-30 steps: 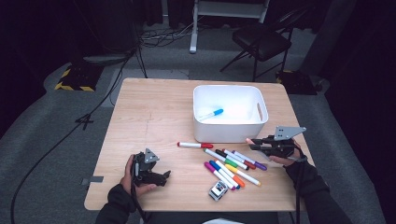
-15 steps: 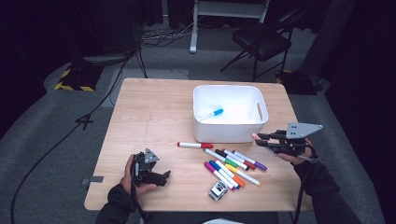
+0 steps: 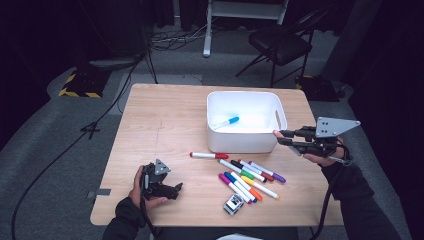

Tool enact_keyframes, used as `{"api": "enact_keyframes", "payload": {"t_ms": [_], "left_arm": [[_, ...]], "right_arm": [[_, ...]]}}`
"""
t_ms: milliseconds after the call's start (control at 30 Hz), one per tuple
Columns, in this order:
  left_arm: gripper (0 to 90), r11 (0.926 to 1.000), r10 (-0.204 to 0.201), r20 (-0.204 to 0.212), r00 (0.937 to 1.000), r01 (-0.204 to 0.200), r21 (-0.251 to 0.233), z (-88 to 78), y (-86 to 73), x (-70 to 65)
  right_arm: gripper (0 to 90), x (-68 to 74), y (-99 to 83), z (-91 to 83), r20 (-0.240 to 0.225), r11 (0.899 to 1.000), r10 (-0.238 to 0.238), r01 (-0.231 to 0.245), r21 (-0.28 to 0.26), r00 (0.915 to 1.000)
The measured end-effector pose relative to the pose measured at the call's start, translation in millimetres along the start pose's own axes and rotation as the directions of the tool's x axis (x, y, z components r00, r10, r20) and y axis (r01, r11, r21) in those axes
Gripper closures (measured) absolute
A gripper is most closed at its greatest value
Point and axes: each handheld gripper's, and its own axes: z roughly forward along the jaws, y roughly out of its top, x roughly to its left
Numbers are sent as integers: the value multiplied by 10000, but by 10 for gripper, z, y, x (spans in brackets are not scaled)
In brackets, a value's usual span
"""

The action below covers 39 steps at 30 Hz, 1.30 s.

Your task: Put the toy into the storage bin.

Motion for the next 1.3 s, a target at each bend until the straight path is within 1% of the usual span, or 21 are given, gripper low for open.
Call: {"api": "enact_keyframes", "payload": {"t_ms": [100,233,267,400,533,567,600,700,733,767,833,867,900,967,1000,1067,1133,1167,1233,1267,1300], "left_arm": [[6,10000,5,-4,10000,-5,0,0,0,0],[5,10000,2,2,10000,-2,-2,0,0,0],[6,10000,12,-15,10000,-12,4,-1,0,1],[6,10000,6,-2,10000,-6,-1,0,0,1],[6,10000,11,-16,10000,-11,1,-1,0,1],[6,10000,7,1,10000,-7,2,0,0,1],[6,10000,-24,43,10000,24,1,3,-1,-2],[6,10000,11,-17,10000,-11,2,-1,0,1],[5,10000,-26,46,10000,26,0,3,-1,-2],[5,10000,3,-6,10000,-3,-1,0,0,0],[5,10000,-1,17,10000,1,-5,1,0,0],[5,10000,11,-17,10000,-11,2,-1,0,1],[5,10000,-21,43,10000,21,2,2,-1,-1],[6,10000,1,9,10000,-1,0,1,0,0],[6,10000,12,-17,10000,-12,3,-1,0,1],[6,10000,6,1,10000,-6,-3,0,0,1],[6,10000,9,-2,10000,-9,-1,0,0,1],[6,10000,8,3,10000,-8,-2,1,0,1],[6,10000,9,-6,10000,-9,0,0,0,1],[5,10000,11,-11,10000,-11,2,-1,0,1],[6,10000,14,-16,10000,-14,3,-1,0,1]], "right_arm": [[749,-45,114,-4,93,9999,-127,128,-24,9999],[749,-113,230,9,243,9999,-151,153,-55,9996],[749,-135,256,18,265,9997,-234,236,-70,9994],[749,-215,356,58,353,9998,-171,173,-49,9992],[749,-308,419,154,454,9998,-166,163,63,9988],[749,-349,431,219,485,9997,-153,143,207,9987],[749,-349,431,219,485,9997,-153,143,207,9987],[749,-418,435,327,502,9994,-100,83,339,9987],[749,-434,433,364,543,9992,-68,47,387,9985],[749,-450,431,403,602,9986,-165,134,518,9981],[749,-474,427,470,502,9979,-105,73,640,9987],[749,-477,424,503,538,9978,-119,84,661,9985],[749,-482,424,527,539,9970,-108,66,770,9985],[749,-492,413,586,443,9972,-34,1,744,9990],[749,-497,411,623,498,9959,-78,32,899,9987],[749,-507,403,675,474,9948,-77,28,1022,9988],[749,-522,392,729,523,9916,-112,43,1292,9986],[749,-525,380,755,525,9907,-25,-47,1360,9986],[749,-526,358,799,557,9857,-111,16,1685,9984],[749,-526,341,820,529,9821,-201,98,1881,9984],[749,-526,328,834,438,9811,-174,86,1934,9989]]}}
